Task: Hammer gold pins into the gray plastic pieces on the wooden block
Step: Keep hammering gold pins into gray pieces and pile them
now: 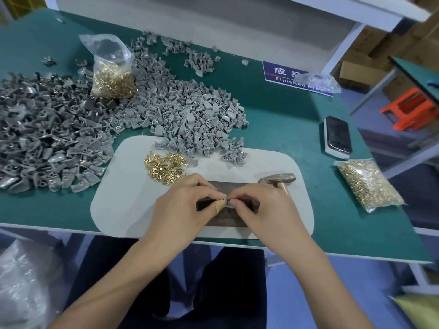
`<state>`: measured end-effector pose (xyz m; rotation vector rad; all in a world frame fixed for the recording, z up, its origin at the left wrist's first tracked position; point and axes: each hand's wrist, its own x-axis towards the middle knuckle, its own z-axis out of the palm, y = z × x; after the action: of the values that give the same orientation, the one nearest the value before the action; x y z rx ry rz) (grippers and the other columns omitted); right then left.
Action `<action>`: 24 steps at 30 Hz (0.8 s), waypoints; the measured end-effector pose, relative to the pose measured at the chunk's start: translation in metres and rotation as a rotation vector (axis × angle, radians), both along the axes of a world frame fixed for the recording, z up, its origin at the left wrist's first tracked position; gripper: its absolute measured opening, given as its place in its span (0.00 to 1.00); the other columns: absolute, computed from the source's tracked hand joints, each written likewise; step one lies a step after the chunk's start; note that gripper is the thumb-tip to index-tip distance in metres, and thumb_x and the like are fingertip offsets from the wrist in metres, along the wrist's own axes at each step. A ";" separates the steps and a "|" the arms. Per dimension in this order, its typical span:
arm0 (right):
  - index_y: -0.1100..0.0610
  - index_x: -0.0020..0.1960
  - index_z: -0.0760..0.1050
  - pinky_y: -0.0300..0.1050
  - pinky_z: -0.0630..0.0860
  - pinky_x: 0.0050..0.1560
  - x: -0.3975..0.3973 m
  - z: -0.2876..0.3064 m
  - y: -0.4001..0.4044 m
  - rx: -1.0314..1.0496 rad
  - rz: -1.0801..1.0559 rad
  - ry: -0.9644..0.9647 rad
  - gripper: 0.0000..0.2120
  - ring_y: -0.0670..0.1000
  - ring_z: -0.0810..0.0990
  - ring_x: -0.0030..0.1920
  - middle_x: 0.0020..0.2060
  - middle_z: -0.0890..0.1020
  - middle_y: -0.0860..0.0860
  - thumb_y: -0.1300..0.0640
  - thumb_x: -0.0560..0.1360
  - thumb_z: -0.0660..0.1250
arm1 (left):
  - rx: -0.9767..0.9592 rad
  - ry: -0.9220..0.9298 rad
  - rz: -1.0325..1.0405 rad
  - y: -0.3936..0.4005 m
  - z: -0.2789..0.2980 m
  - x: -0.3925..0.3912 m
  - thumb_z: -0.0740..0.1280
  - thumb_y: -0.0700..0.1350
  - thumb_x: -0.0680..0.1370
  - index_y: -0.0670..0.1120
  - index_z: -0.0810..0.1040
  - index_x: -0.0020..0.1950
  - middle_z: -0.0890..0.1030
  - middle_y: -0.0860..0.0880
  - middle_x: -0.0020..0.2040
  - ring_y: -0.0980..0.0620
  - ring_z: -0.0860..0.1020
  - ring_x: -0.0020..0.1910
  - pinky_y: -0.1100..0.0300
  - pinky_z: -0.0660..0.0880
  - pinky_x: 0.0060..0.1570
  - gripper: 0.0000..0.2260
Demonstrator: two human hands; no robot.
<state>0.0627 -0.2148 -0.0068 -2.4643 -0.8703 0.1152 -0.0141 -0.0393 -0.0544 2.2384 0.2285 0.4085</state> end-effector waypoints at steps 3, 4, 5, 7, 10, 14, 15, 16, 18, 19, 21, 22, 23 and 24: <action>0.44 0.45 0.82 0.38 0.71 0.41 -0.001 0.004 0.003 -0.002 -0.013 -0.003 0.04 0.39 0.75 0.41 0.37 0.79 0.39 0.53 0.74 0.73 | 0.011 -0.004 0.004 -0.001 0.000 0.000 0.74 0.58 0.74 0.65 0.84 0.47 0.78 0.63 0.50 0.60 0.75 0.55 0.61 0.74 0.44 0.03; 0.45 0.44 0.82 0.39 0.71 0.41 -0.002 0.006 0.004 -0.006 -0.008 -0.014 0.04 0.40 0.74 0.40 0.36 0.77 0.40 0.54 0.74 0.73 | 0.015 -0.004 0.005 -0.001 0.001 -0.001 0.73 0.58 0.74 0.65 0.84 0.47 0.78 0.63 0.50 0.60 0.75 0.54 0.61 0.74 0.44 0.03; 0.46 0.44 0.83 0.40 0.71 0.41 -0.002 0.008 0.005 -0.015 0.000 -0.025 0.04 0.41 0.73 0.39 0.36 0.76 0.41 0.55 0.74 0.73 | 0.019 -0.005 0.006 -0.001 0.001 0.000 0.73 0.58 0.74 0.65 0.84 0.47 0.78 0.64 0.50 0.61 0.74 0.54 0.60 0.74 0.44 0.03; 0.47 0.44 0.83 0.41 0.67 0.40 -0.002 0.013 0.007 -0.058 0.019 -0.059 0.04 0.42 0.70 0.40 0.35 0.74 0.41 0.56 0.75 0.73 | 0.028 -0.007 0.006 -0.001 0.001 0.000 0.73 0.58 0.74 0.64 0.84 0.47 0.78 0.64 0.49 0.61 0.74 0.54 0.61 0.74 0.44 0.03; 0.48 0.46 0.83 0.44 0.67 0.41 -0.005 0.020 0.014 -0.206 0.060 -0.156 0.05 0.45 0.71 0.45 0.38 0.77 0.42 0.53 0.77 0.69 | 0.030 -0.004 0.013 -0.002 0.000 0.000 0.74 0.56 0.74 0.63 0.84 0.47 0.78 0.63 0.48 0.60 0.74 0.54 0.59 0.75 0.43 0.03; 0.49 0.48 0.83 0.49 0.72 0.46 -0.008 0.021 0.020 -0.266 0.089 -0.182 0.08 0.49 0.74 0.49 0.42 0.80 0.45 0.53 0.79 0.65 | 0.010 -0.007 0.023 -0.003 0.000 0.000 0.75 0.54 0.73 0.62 0.84 0.46 0.78 0.62 0.46 0.61 0.74 0.52 0.55 0.76 0.43 0.04; 0.49 0.47 0.83 0.49 0.71 0.46 -0.008 0.020 0.019 -0.233 0.081 -0.155 0.07 0.48 0.73 0.48 0.41 0.80 0.46 0.54 0.79 0.66 | 0.005 -0.010 0.022 -0.003 0.000 -0.001 0.75 0.53 0.74 0.62 0.84 0.46 0.78 0.62 0.46 0.61 0.74 0.52 0.55 0.76 0.43 0.04; 0.49 0.46 0.84 0.48 0.71 0.45 -0.007 0.019 0.016 -0.190 0.070 -0.120 0.07 0.48 0.73 0.45 0.39 0.80 0.46 0.55 0.78 0.67 | 0.003 -0.014 0.019 -0.004 0.000 -0.001 0.74 0.54 0.74 0.62 0.84 0.47 0.78 0.62 0.47 0.61 0.74 0.52 0.56 0.76 0.43 0.04; 0.50 0.44 0.84 0.48 0.71 0.45 -0.007 0.016 0.012 -0.109 0.040 -0.058 0.06 0.48 0.73 0.43 0.36 0.79 0.46 0.57 0.77 0.69 | 0.006 -0.022 0.017 -0.004 0.001 -0.002 0.74 0.55 0.74 0.63 0.84 0.47 0.78 0.62 0.47 0.61 0.74 0.53 0.56 0.76 0.43 0.03; 0.50 0.44 0.84 0.49 0.72 0.45 -0.008 0.015 0.010 -0.071 0.023 -0.037 0.06 0.48 0.74 0.42 0.35 0.79 0.46 0.57 0.77 0.69 | 0.010 -0.025 0.019 -0.005 0.001 -0.003 0.74 0.55 0.75 0.63 0.84 0.47 0.78 0.62 0.47 0.61 0.74 0.53 0.56 0.76 0.43 0.03; 0.49 0.44 0.85 0.49 0.73 0.46 -0.010 0.011 0.008 -0.001 -0.005 -0.012 0.07 0.46 0.74 0.40 0.35 0.80 0.47 0.59 0.77 0.70 | 0.019 -0.029 0.023 -0.005 0.002 -0.003 0.73 0.56 0.75 0.63 0.84 0.47 0.78 0.62 0.47 0.60 0.74 0.53 0.56 0.76 0.42 0.03; 0.49 0.43 0.85 0.47 0.73 0.46 -0.011 0.010 0.007 0.029 -0.015 -0.005 0.08 0.46 0.75 0.40 0.34 0.80 0.47 0.60 0.76 0.71 | 0.025 -0.030 0.025 -0.005 0.002 -0.003 0.73 0.56 0.75 0.63 0.84 0.47 0.78 0.62 0.47 0.60 0.74 0.52 0.56 0.76 0.42 0.02; 0.49 0.43 0.85 0.46 0.73 0.45 -0.012 0.009 0.007 0.052 -0.024 -0.001 0.08 0.46 0.74 0.40 0.34 0.80 0.46 0.60 0.76 0.71 | 0.029 -0.031 0.027 -0.005 0.002 -0.003 0.73 0.56 0.75 0.63 0.84 0.47 0.78 0.62 0.47 0.60 0.75 0.53 0.56 0.76 0.42 0.02; 0.49 0.43 0.85 0.45 0.72 0.45 -0.013 0.009 0.007 0.068 -0.032 0.001 0.08 0.45 0.74 0.39 0.33 0.80 0.46 0.61 0.76 0.71 | 0.030 -0.031 0.028 -0.006 0.002 -0.003 0.73 0.56 0.75 0.64 0.84 0.47 0.78 0.62 0.47 0.60 0.75 0.53 0.56 0.76 0.42 0.02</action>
<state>0.0500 -0.2082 0.0023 -2.4131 -0.8208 0.0745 -0.0171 -0.0448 -0.0526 2.2591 0.2393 0.4639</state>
